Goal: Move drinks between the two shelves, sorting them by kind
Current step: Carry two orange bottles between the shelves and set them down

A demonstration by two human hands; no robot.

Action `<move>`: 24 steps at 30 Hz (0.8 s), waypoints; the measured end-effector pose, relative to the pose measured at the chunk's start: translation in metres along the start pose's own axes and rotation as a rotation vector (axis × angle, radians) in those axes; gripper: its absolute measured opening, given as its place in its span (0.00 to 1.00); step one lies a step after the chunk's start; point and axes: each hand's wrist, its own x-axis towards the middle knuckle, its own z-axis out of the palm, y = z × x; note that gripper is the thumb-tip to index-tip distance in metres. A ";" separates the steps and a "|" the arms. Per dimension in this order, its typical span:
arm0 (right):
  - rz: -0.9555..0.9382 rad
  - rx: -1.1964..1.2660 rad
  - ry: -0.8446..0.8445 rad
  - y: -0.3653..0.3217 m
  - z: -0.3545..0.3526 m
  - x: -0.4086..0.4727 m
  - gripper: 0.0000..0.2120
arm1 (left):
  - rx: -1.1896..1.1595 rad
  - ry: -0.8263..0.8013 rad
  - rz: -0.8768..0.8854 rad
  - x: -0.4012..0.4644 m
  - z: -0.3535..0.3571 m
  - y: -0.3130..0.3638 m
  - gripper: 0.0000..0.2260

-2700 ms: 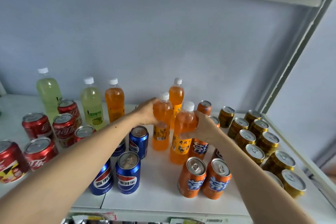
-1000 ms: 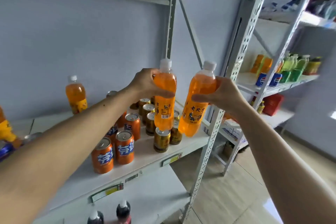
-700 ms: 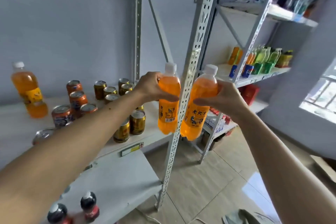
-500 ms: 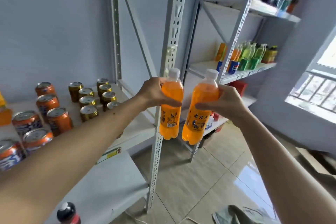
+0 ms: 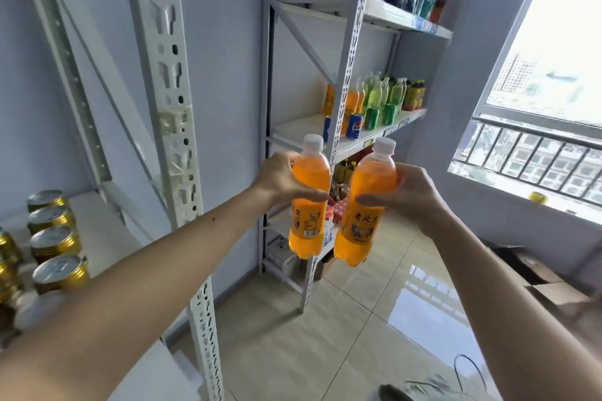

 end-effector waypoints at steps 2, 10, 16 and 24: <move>0.007 -0.001 0.007 0.017 -0.011 0.025 0.31 | -0.010 0.001 -0.012 0.028 0.017 -0.001 0.33; -0.016 -0.033 -0.018 0.082 -0.079 0.146 0.41 | -0.015 0.012 -0.054 0.158 0.081 0.009 0.31; -0.013 -0.018 -0.023 0.128 -0.117 0.231 0.41 | -0.023 0.070 -0.099 0.246 0.123 0.015 0.34; -0.046 -0.017 -0.028 0.192 -0.140 0.345 0.40 | 0.019 0.096 -0.085 0.364 0.183 -0.003 0.37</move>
